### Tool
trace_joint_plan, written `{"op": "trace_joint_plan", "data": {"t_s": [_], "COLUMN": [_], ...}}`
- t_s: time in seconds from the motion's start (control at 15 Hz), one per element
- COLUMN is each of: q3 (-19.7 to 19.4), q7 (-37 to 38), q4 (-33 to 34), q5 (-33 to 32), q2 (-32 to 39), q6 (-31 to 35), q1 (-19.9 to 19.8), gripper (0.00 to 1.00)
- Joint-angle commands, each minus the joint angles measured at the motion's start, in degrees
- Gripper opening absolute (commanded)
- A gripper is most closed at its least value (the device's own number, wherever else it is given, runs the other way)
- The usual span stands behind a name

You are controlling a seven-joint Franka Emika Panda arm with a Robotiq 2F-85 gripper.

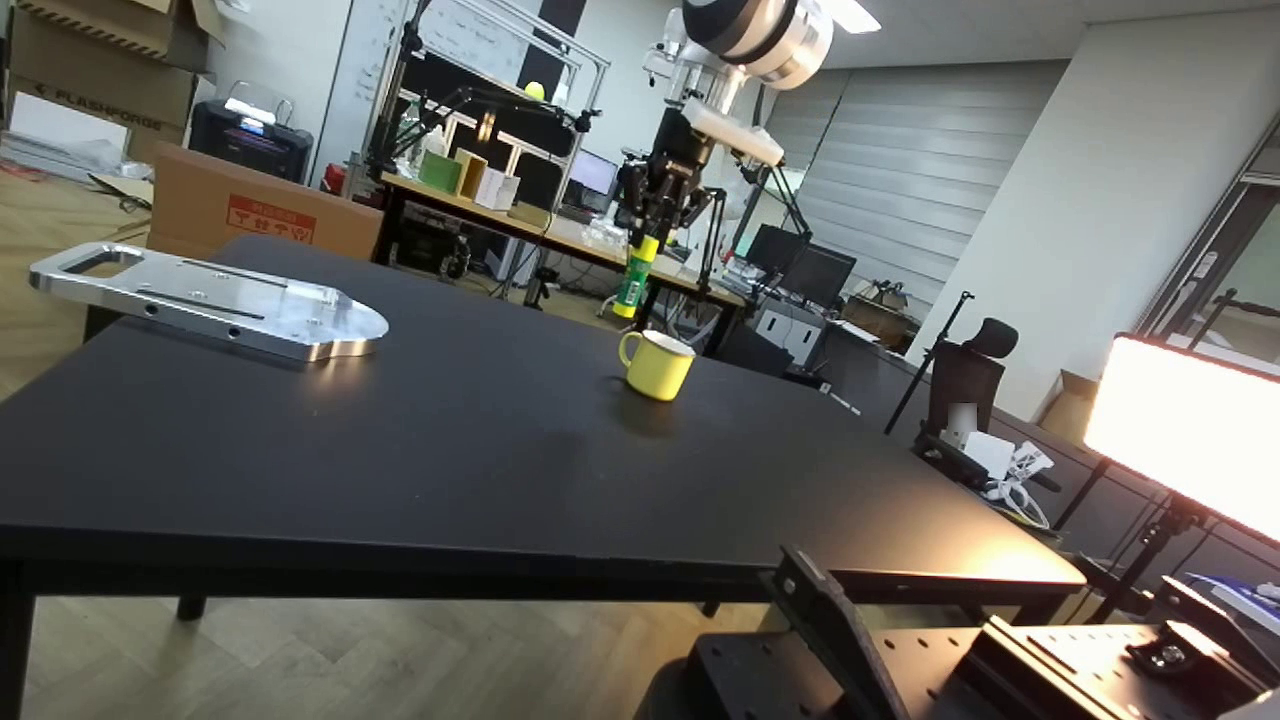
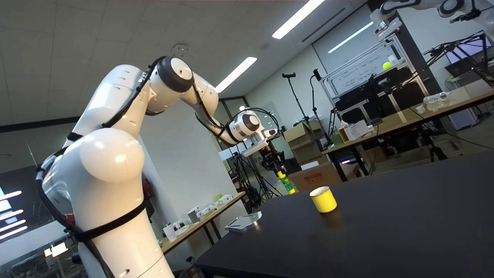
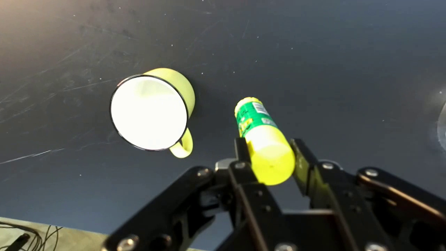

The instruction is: Put the glue stick in the mug, remove the glue stick from the mug, place the glue stick in the mug

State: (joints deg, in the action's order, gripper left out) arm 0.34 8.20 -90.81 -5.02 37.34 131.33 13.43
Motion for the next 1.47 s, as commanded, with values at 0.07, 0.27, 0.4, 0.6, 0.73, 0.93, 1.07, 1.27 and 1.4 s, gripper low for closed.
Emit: {"op": "trace_joint_plan", "data": {"t_s": [0.07, 0.27, 0.4, 0.6, 0.73, 0.93, 1.07, 1.27, 1.4], "q3": [0.8, 0.8, 0.8, 1.7, 2.6, 4.6, 6.0, 7.7, 7.8], "q7": [0.1, -0.2, -0.2, -2.8, -5.1, -8.7, -11.0, -14.9, -17.6], "q4": [-0.3, -0.5, -0.6, 6.7, 13.9, 22.2, 27.8, 35.7, 40.7], "q5": [-0.9, -1.0, -1.0, -1.2, -1.7, -1.9, -1.8, -2.0, -2.5], "q2": [-0.2, -0.2, -0.2, 4.7, 9.1, 14.5, 18.3, 23.6, 27.0], "q6": [-0.2, -0.1, 0.0, -2.6, -5.1, -7.4, -9.9, -13.3, -14.2], "q1": [-0.3, -0.5, -0.5, -0.3, 0.7, 2.7, 4.5, 7.7, 10.1], "gripper": [0.33, 0.33, 0.33, 0.08, 0.08, 0.08, 0.08, 0.08, 0.08]}}
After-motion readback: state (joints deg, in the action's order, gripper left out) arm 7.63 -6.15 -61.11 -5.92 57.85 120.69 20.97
